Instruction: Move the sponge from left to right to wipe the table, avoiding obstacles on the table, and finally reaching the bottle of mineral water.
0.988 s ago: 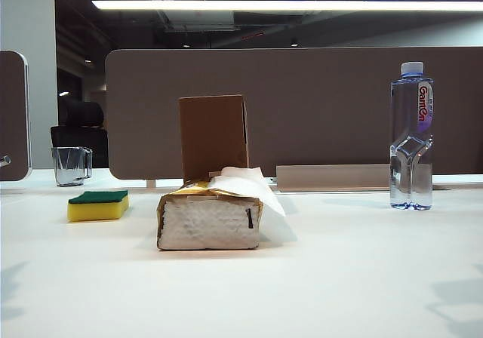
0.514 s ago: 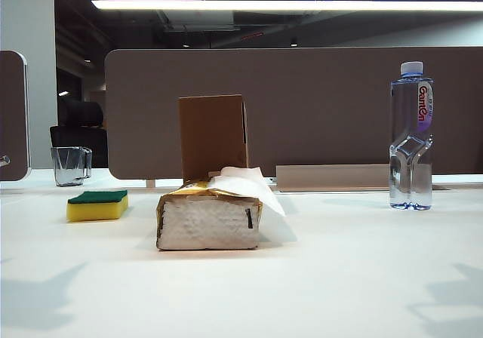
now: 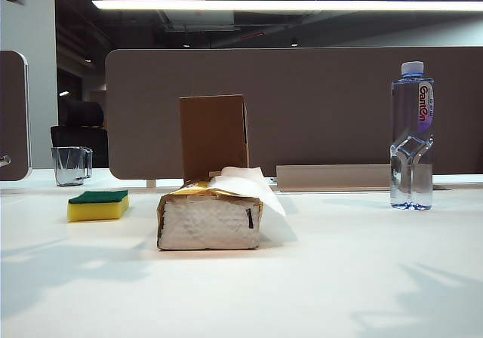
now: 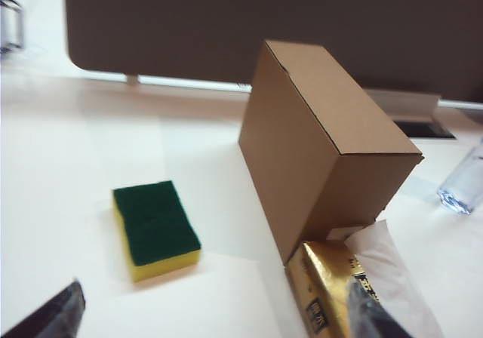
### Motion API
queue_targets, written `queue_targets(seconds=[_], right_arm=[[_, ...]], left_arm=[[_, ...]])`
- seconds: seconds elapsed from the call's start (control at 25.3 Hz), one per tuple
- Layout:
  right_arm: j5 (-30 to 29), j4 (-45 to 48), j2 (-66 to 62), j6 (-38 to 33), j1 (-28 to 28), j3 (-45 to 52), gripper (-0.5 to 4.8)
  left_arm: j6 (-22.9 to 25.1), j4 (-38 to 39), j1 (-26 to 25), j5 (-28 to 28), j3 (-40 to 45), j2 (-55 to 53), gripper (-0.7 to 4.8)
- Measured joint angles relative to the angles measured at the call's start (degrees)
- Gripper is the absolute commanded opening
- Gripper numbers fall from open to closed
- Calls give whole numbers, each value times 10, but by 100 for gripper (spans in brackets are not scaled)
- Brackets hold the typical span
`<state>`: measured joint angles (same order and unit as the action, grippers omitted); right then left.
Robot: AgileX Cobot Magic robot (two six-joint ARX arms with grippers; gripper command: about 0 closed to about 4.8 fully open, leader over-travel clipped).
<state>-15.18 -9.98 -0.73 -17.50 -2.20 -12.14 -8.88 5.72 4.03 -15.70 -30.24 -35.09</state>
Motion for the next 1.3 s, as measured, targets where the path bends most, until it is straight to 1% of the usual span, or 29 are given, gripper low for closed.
queue_targets(seconds=[0.08,0.2,0.24,0.28,0.32,0.36,0.47,0.59,0.83,0.87,0.95,0.99,1.15,1.22,1.3], right_arm=[[-1,0,0,-13,0,-10,160],[-1,-1,-3,-33,0,-24,167],[-12,-1,-13,-36,0,-33,181],[-16,-2,-20,-37,0,-38,191],[-16,-5,-27,-38,-1,-44,218],[-16,-8,-37,-39,-1,-51,233],[-34,-15,-89,-40,0,-79,241],[-51,-15,-129,-39,-1,-104,288],[-86,-14,-230,-40,0,-171,355],[-95,-16,-247,-40,0,-183,384],[-124,-14,-307,-40,-1,-228,391],[-129,-15,-321,-40,-1,-238,391],[-143,-16,-356,-39,-1,-262,391],[-158,-15,-380,-39,-1,-274,391],[-166,-15,-388,-39,-1,-275,391]], left_arm=[[0,-10,0,-14,-17,-47,479],[0,-18,0,-22,-57,-120,479],[0,-24,0,-22,-76,-153,479],[0,-24,0,-22,-82,-166,479],[0,-22,0,-23,-87,-176,479],[0,-22,0,-23,-91,-184,479],[0,-28,0,-23,-104,-219,479],[0,-40,-1,-23,-106,-243,479],[0,-63,-10,-23,-108,-296,479],[0,-68,-14,-23,-108,-306,479],[-13,-71,-31,-42,-125,-359,479],[-13,-70,-34,-48,-133,-373,479],[-15,-72,-35,-56,-168,-425,479],[-15,-71,-35,-58,-212,-478,479],[-15,-70,-35,-59,-237,-509,479]])
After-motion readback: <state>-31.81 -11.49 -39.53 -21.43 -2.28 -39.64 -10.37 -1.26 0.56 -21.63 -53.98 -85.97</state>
